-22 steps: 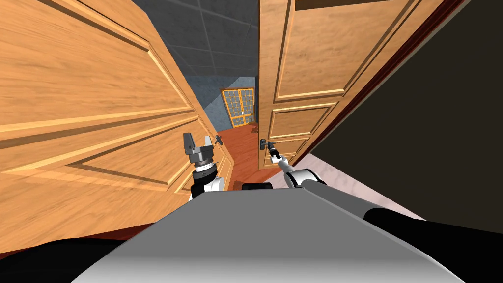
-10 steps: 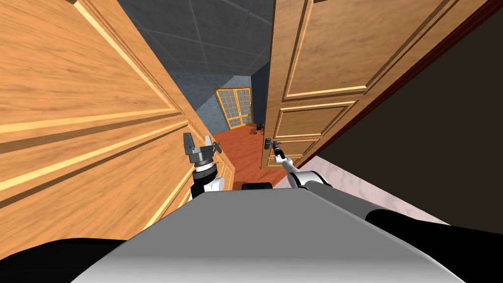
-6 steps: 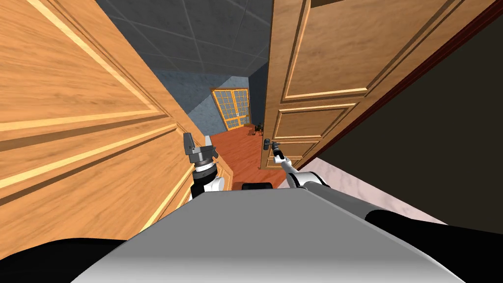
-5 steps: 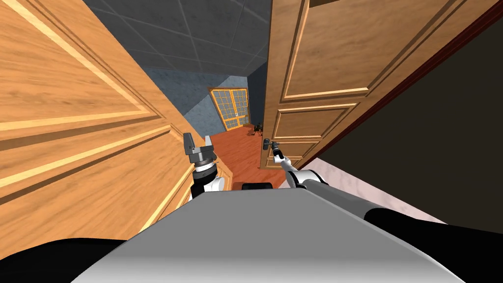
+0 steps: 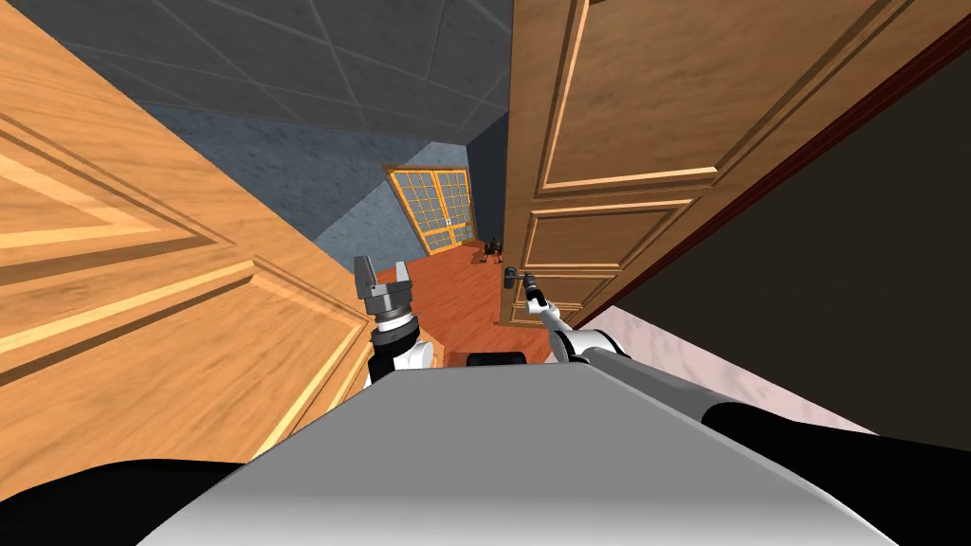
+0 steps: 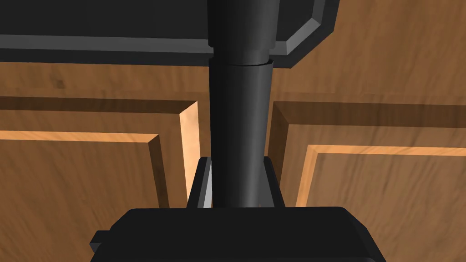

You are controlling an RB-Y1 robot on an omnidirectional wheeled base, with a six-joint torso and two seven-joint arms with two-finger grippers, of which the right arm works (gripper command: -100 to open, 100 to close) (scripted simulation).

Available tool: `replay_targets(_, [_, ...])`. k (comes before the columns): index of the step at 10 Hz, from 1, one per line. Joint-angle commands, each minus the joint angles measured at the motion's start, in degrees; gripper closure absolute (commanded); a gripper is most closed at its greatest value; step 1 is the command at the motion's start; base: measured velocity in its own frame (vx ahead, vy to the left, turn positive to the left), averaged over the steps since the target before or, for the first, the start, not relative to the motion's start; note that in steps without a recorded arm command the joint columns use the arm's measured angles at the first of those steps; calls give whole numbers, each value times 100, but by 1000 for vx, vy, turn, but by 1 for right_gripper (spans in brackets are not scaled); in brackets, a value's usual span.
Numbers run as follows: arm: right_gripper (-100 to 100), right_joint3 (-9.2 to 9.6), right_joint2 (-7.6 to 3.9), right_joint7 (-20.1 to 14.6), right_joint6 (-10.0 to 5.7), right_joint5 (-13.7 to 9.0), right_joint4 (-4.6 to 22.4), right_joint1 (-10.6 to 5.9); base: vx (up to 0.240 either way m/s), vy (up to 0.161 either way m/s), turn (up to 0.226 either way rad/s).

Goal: Push the door open

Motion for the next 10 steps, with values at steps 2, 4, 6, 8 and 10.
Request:
replay_targets(2, [100,-165,-20,110,31,40,-152,23,152,14,-152])
replay_targets(4, [100,-256,43,191,31,76,-157,6,164,46,-164])
replay_targets(6, [100,-378,134,300,30,124,-162,-18,162,45,-185])
replay_targets(8, [100,-498,235,408,29,171,-168,-41,193,83,-173])
replay_targets(10, [100,-614,345,511,28,217,-173,-64,183,82,-213])
